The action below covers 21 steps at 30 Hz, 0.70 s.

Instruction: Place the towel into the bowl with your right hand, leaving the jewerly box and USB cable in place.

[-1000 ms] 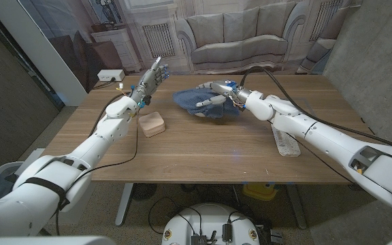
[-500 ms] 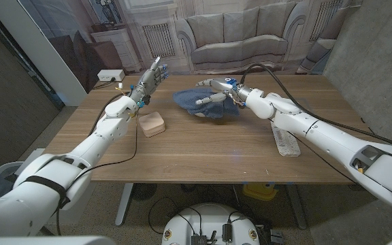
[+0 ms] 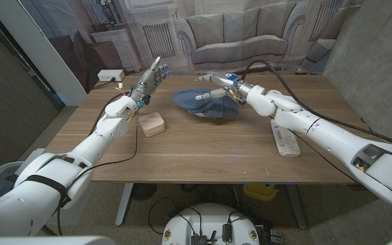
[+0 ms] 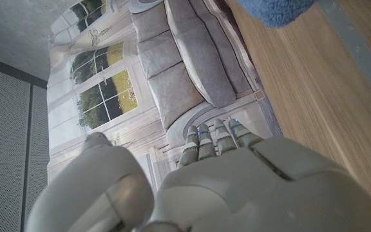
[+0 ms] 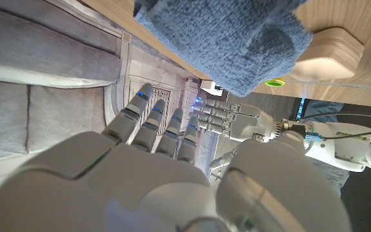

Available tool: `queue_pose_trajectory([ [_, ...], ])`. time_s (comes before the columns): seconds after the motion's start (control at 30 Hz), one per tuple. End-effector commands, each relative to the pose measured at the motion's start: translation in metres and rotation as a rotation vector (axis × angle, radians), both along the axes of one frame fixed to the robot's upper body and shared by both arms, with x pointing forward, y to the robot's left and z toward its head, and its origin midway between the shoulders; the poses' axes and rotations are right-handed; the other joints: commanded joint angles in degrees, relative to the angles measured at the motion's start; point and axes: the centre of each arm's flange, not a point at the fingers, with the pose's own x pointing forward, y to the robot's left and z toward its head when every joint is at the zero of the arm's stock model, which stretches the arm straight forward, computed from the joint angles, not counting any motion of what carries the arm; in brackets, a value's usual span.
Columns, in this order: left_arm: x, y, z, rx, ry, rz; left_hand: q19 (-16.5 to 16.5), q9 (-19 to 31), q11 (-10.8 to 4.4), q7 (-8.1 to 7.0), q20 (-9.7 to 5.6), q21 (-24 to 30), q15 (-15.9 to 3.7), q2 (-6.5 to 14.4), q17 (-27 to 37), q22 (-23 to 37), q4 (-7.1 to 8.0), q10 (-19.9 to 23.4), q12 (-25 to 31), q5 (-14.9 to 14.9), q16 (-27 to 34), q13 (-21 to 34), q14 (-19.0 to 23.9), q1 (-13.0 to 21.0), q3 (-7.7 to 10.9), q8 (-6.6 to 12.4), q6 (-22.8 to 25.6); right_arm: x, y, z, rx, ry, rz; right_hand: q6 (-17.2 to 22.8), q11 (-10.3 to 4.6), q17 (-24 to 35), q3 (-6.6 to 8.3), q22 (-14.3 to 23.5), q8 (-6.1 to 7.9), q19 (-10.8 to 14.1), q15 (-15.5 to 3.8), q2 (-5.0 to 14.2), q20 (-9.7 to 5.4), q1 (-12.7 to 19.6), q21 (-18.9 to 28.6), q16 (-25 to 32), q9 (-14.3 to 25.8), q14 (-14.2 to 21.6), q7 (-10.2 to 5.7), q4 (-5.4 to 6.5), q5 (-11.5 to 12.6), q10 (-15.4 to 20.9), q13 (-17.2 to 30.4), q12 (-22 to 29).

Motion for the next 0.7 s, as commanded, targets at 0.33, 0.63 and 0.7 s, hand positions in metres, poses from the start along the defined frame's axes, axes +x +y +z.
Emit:
queue_pose_trajectory([
  [0.33,0.0,0.004,-0.001,0.004,-0.003,-0.003,0.04,0.17,0.22,0.22,0.18,0.5,0.03,0.11,0.13,0.35,0.21,0.3,0.14,-0.08,0.45,0.03,0.05,0.23,-0.47,-0.02,0.29,-0.007,0.001,0.019,0.031,-0.037,0.026,0.19,0.71,0.0,-0.65,-0.09,0.56,1.2,0.21,0.78,-0.98,-0.22,0.4,0.51,0.11,0.73,0.48,0.17,0.98,0.62,0.1,0.67],
  [0.63,-0.001,0.006,-0.001,0.008,-0.003,-0.002,0.04,0.18,0.18,0.24,0.15,0.5,0.09,0.18,0.14,0.35,0.25,0.25,0.12,-0.13,0.45,0.03,0.05,0.21,-0.51,-0.03,0.29,-0.011,0.001,0.024,0.04,-0.049,0.024,0.26,0.82,-0.03,-0.7,-0.12,0.62,1.32,0.22,1.07,-0.98,-0.28,0.38,0.57,0.09,0.96,0.59,0.26,1.23,0.86,0.09,0.82],
  [0.7,-0.001,0.007,-0.001,0.005,-0.005,-0.004,0.06,0.18,0.24,0.19,0.11,0.51,0.04,0.2,0.14,0.35,0.26,0.29,0.14,-0.14,0.45,0.03,0.04,0.21,-0.52,-0.03,0.29,-0.012,0.001,0.023,0.043,-0.049,0.022,0.26,0.87,-0.03,-0.71,-0.13,0.63,1.34,0.24,1.15,-1.02,-0.29,0.37,0.58,0.09,1.01,0.56,0.28,1.29,0.87,0.08,0.83],
])
